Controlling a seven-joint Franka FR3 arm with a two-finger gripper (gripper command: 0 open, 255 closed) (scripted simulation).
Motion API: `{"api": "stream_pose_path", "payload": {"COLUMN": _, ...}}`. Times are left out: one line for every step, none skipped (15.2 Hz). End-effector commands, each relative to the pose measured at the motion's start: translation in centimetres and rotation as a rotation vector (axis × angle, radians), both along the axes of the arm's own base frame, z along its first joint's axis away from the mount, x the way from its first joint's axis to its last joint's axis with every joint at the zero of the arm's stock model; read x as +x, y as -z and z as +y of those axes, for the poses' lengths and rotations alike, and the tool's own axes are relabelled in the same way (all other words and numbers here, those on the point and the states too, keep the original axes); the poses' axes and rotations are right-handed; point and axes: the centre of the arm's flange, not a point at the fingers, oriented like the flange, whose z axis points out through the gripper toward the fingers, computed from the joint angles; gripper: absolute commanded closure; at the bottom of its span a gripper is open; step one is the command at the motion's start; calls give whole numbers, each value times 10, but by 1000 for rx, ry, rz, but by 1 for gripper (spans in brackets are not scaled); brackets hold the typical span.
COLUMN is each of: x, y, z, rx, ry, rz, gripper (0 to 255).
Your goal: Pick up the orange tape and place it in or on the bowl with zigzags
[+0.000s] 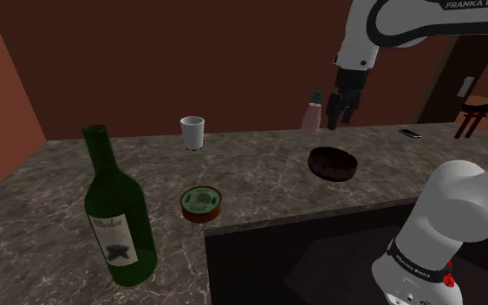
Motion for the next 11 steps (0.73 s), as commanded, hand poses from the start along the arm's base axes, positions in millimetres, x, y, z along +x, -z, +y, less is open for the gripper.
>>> {"api": "stream_pose_path", "payload": {"x": 0, "y": 0, "z": 0, "rx": 0, "ry": 0, "rz": 0, "gripper": 0}}
{"api": "stream_pose_path", "payload": {"x": 7, "y": 5, "z": 10, "rx": 0, "ry": -3, "rz": 0, "gripper": 0}}
{"api": "stream_pose_path", "payload": {"x": 14, "y": 10, "z": 20, "rx": 1, "ry": -6, "rz": -1, "gripper": 0}}
{"api": "stream_pose_path", "payload": {"x": 20, "y": 16, "z": 30, "rx": 1, "ry": -8, "rz": -1, "gripper": 0}}
{"api": "stream_pose_path", "payload": {"x": 27, "y": 21, "z": 40, "rx": 1, "ry": -11, "rz": -1, "gripper": 0}}
{"api": "stream_pose_path", "payload": {"x": 34, "y": 26, "z": 50, "rx": 2, "ry": -14, "rz": -1, "gripper": 0}}
{"api": "stream_pose_path", "payload": {"x": 40, "y": 31, "z": 60, "rx": 2, "ry": -17, "rz": -2, "gripper": 0}}
{"api": "stream_pose_path", "payload": {"x": 47, "y": 36, "z": 70, "rx": 2, "ry": -20, "rz": -2, "gripper": 0}}
{"api": "stream_pose_path", "payload": {"x": 54, "y": 41, "z": 81, "rx": 3, "ry": -22, "rz": -2, "gripper": 0}}
{"api": "stream_pose_path", "payload": {"x": 60, "y": 46, "z": 91, "rx": 3, "ry": -25, "rz": -2, "gripper": 0}}
{"api": "stream_pose_path", "payload": {"x": 67, "y": 52, "z": 101, "rx": 3, "ry": -28, "rz": -3, "gripper": 0}}
